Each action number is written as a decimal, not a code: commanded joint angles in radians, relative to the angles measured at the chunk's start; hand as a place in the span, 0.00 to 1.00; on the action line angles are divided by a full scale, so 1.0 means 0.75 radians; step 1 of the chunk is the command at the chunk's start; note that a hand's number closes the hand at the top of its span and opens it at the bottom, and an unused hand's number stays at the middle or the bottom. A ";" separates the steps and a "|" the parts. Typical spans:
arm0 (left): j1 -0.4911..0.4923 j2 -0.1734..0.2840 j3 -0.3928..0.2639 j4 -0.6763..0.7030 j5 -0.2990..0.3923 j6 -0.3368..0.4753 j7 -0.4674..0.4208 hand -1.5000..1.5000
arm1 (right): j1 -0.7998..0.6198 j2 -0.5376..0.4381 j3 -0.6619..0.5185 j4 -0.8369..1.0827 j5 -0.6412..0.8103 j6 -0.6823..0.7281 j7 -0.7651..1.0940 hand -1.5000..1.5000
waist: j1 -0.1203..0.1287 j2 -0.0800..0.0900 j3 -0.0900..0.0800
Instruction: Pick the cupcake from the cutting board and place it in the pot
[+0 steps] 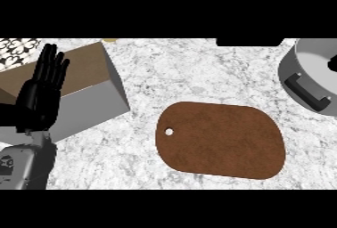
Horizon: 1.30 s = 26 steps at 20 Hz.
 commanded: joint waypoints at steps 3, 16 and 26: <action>-0.019 -0.015 0.014 0.136 0.023 -0.054 -0.072 0.50 | -0.074 -0.101 -0.075 0.336 -0.055 -0.070 -0.145 1.00 | 0.023 0.025 -0.007; 0.000 -0.015 0.008 0.061 0.011 -0.043 -0.017 0.50 | -0.087 -0.073 -0.309 0.499 -0.428 0.041 -0.650 0.00 | 0.029 0.022 -0.005; 0.006 -0.029 0.037 0.154 0.011 -0.053 -0.088 0.50 | -0.136 -0.060 -0.592 0.394 -0.796 -0.033 -0.865 0.00 | -0.004 0.019 -0.007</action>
